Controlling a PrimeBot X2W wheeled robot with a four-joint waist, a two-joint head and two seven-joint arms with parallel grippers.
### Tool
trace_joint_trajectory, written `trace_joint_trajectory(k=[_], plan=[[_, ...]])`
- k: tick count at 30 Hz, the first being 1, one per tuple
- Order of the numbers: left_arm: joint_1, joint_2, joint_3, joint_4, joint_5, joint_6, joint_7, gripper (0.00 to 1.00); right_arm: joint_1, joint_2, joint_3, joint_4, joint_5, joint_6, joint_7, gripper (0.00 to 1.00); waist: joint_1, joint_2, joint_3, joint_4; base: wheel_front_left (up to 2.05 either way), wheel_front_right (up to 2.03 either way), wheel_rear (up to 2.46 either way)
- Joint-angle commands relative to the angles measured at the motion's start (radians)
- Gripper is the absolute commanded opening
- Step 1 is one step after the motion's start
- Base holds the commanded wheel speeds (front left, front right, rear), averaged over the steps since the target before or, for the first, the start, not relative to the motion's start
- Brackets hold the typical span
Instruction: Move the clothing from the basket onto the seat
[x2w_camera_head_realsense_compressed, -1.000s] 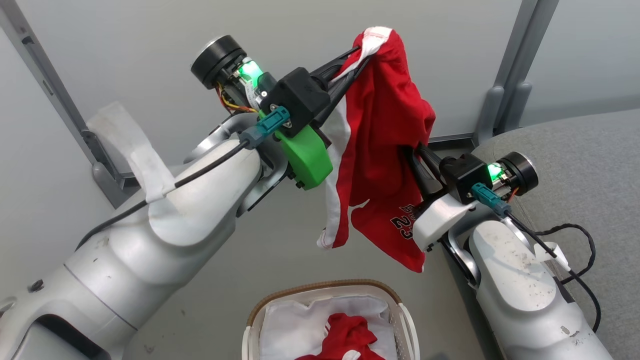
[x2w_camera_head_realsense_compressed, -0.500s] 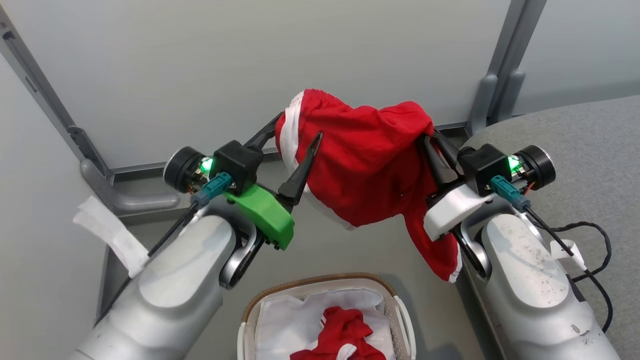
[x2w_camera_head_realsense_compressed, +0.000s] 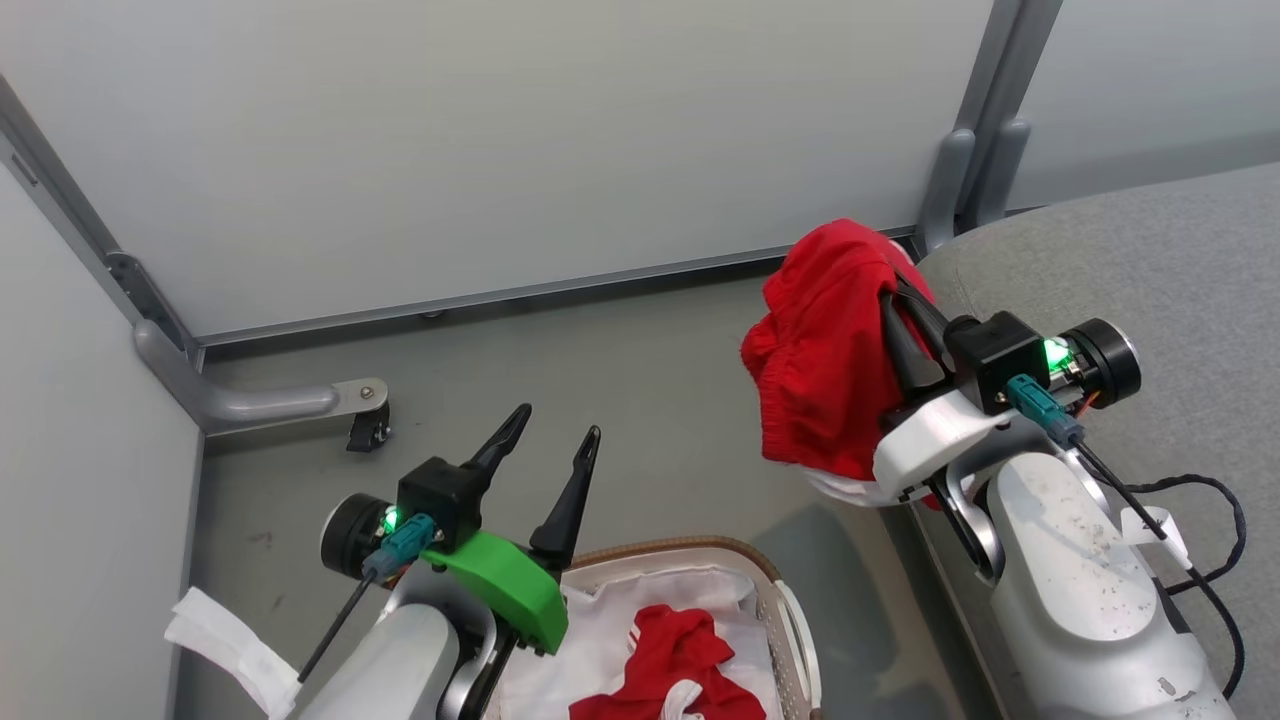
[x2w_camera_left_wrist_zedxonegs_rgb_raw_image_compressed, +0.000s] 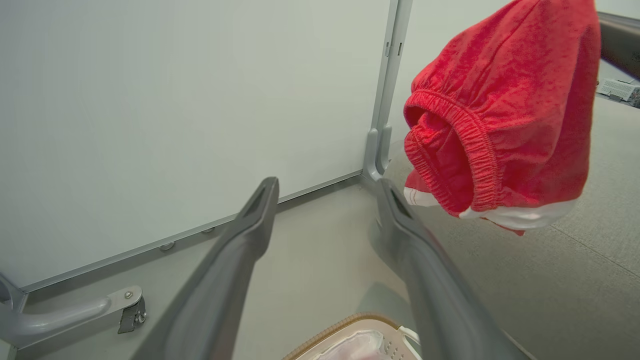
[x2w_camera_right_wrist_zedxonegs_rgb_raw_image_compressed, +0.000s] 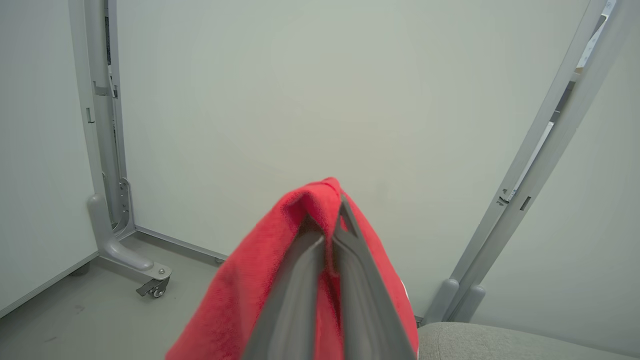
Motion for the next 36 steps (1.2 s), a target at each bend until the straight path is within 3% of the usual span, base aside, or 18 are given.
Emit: trace_joint_trajectory(k=[1,18,24,36], plan=[[0.034,-0.007,0.02,0.001,0.013,-0.008,-0.003,1.0,0.016,-0.004,-0.006,-0.003,-0.004,-0.001,-0.005,0.0,0.0,0.0,0.004,-0.008,0.0,0.0,0.0],[0.122,-0.061,0.124,-0.01,0.166,-0.039,-0.002,1.0,0.017,-0.004,-0.028,-0.005,-0.001,-0.001,-0.005,0.0,0.0,0.0,0.018,-0.063,0.0,0.0,0.0],[0.117,-0.072,0.128,-0.035,0.186,-0.042,-0.002,1.0,-0.016,-0.004,-0.043,-0.019,-0.022,-0.001,-0.005,0.0,0.0,0.0,0.056,-0.161,0.0,0.0,0.0],[0.052,-0.051,0.048,-0.052,0.187,-0.042,-0.002,1.0,-0.069,-0.003,-0.093,-0.044,-0.064,-0.001,-0.005,0.0,0.0,0.0,0.154,-0.373,0.0,0.0,0.0]])
